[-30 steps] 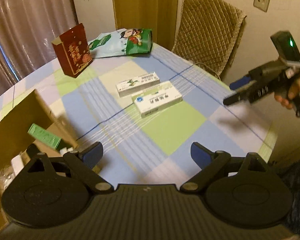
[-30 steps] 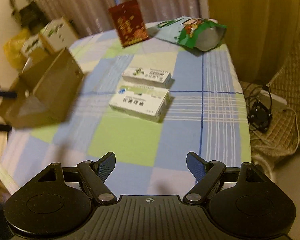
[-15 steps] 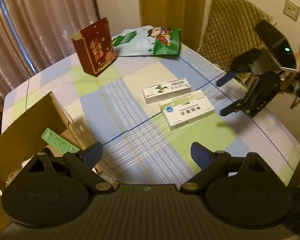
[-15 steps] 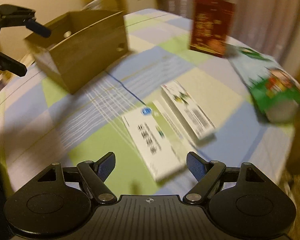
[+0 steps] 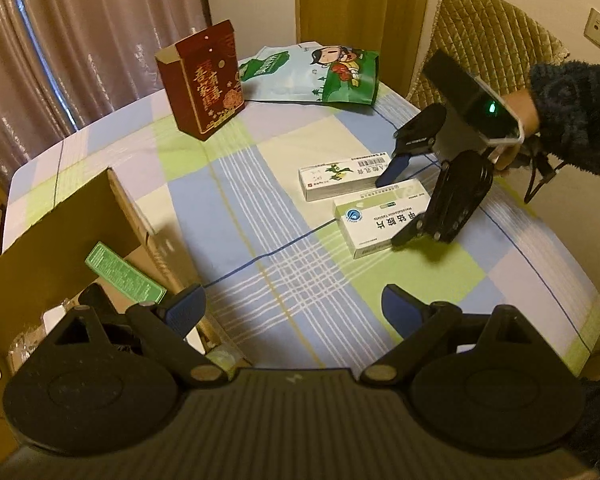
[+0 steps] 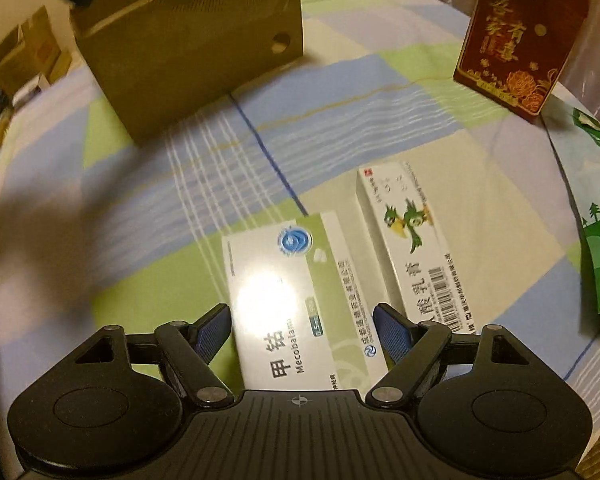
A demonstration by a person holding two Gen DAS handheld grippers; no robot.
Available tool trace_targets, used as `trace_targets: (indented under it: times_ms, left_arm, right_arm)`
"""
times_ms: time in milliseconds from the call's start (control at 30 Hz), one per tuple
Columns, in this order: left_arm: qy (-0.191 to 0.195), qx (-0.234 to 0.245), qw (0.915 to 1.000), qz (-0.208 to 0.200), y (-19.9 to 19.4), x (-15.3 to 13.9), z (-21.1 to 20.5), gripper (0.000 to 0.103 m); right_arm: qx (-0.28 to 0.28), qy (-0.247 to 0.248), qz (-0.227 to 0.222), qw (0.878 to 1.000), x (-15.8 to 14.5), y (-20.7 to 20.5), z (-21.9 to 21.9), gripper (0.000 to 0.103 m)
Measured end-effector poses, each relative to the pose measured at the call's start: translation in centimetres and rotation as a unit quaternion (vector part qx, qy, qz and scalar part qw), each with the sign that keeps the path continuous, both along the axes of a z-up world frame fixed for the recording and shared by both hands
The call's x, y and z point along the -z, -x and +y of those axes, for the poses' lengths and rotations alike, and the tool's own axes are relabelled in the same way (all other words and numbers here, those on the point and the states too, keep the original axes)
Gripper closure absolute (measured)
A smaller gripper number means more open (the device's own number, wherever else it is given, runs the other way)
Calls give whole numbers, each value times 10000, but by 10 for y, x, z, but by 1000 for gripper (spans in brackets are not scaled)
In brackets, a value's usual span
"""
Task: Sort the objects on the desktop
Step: 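Grasp the Mecobalamin tablets box with the right tool while the left tool grasps the narrow white medicine box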
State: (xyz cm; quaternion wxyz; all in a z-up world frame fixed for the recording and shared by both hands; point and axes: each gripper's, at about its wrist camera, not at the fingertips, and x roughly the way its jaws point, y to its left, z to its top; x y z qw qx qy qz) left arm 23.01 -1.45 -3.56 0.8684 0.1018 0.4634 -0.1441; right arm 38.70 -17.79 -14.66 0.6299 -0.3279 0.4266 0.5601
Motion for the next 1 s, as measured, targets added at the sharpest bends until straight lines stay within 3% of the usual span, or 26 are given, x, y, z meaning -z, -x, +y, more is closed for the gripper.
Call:
trace_targets:
  times_ms: [167, 300, 467, 633, 767, 900, 1000]
  left_arm:
    - [-217, 508, 9985, -55, -18, -2, -15, 10]
    - [-569, 1286, 9898, -244, -42, -5, -36, 11]
    - [-1173, 2436, 9621, -341, -86, 12, -75, 14]
    - [-1560, 3513, 9230, -177, -125, 45, -115, 14]
    - [-1809, 4086, 8944, 210, -153, 83, -140, 15]
    - [-1765, 4323, 8816, 685, -177, 110, -149, 25]
    - [-1676, 4240, 8843, 1003, -192, 125, -151, 40]
  right_arm:
    - [439, -37, -225, 9988, 6, 18, -19, 30]
    - [1102, -119, -167, 9937, 0, 40, -49, 30]
    - [2160, -237, 63, 9761, -18, 74, -99, 30]
    - [3036, -310, 290, 9518, -25, 96, -133, 29]
    - [3566, -427, 440, 9323, -26, 108, -148, 29]
    - [3991, -585, 545, 9134, -29, 117, -160, 29]
    - [4274, -652, 584, 8998, -32, 123, -166, 29]
